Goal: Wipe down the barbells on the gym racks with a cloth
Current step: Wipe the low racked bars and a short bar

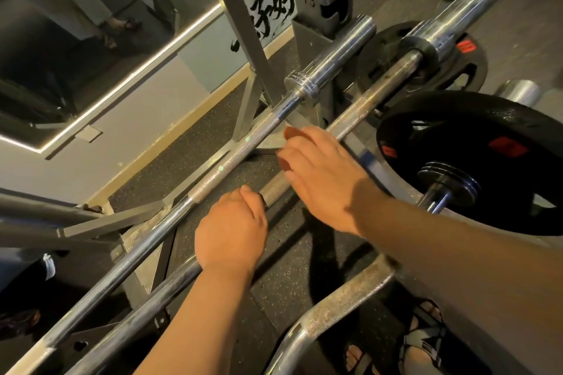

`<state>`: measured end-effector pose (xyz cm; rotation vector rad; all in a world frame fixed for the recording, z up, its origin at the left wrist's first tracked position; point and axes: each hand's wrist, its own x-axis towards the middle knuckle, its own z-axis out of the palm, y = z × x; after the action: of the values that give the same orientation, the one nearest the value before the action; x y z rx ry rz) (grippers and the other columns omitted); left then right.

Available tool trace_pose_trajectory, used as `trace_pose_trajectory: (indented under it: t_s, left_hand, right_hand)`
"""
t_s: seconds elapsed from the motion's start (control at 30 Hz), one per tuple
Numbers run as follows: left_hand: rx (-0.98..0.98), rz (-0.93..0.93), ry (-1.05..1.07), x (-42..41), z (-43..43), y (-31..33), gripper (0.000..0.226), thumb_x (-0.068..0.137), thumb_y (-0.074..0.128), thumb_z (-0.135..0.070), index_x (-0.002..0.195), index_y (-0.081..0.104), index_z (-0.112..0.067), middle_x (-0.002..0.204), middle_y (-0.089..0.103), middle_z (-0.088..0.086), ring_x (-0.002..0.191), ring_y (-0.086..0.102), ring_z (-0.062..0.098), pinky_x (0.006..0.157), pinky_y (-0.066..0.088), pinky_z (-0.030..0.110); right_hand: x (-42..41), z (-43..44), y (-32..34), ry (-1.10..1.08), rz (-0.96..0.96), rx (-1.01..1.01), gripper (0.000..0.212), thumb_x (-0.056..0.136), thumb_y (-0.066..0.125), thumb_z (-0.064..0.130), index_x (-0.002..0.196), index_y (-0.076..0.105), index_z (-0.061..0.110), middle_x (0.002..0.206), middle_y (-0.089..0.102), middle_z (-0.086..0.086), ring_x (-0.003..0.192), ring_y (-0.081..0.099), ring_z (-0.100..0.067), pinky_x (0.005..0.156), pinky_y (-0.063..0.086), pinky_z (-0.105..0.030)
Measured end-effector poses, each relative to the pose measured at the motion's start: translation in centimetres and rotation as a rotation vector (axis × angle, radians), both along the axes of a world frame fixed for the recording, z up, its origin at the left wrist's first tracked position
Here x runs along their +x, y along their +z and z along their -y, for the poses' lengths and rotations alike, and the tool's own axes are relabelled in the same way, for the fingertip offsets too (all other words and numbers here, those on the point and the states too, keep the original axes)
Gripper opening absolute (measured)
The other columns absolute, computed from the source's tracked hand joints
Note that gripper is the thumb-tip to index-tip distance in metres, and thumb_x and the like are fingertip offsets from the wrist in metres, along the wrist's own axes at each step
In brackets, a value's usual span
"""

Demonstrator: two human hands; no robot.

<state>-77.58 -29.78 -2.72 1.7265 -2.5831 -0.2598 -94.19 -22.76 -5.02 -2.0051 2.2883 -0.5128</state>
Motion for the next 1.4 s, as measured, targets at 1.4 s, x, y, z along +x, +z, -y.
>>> trace_pose_trajectory:
  t_s: [1.4]
  left_hand:
    - [-0.011, -0.063, -0.305, -12.3, 0.1, 0.0, 0.042, 0.107, 0.021, -0.034, 0.090, 0.055, -0.016, 0.090, 0.064, 0.010, 0.082, 0.059, 0.030, 0.073, 0.051, 0.043]
  right_hand:
    - [-6.2, -1.1, 0.7, -0.202, 0.193, -0.094, 0.044, 0.100, 0.052, 0.017, 0.143, 0.045, 0.011, 0.155, 0.038, -0.007, 0.155, 0.014, -0.031, 0.115, 0.041, -0.046]
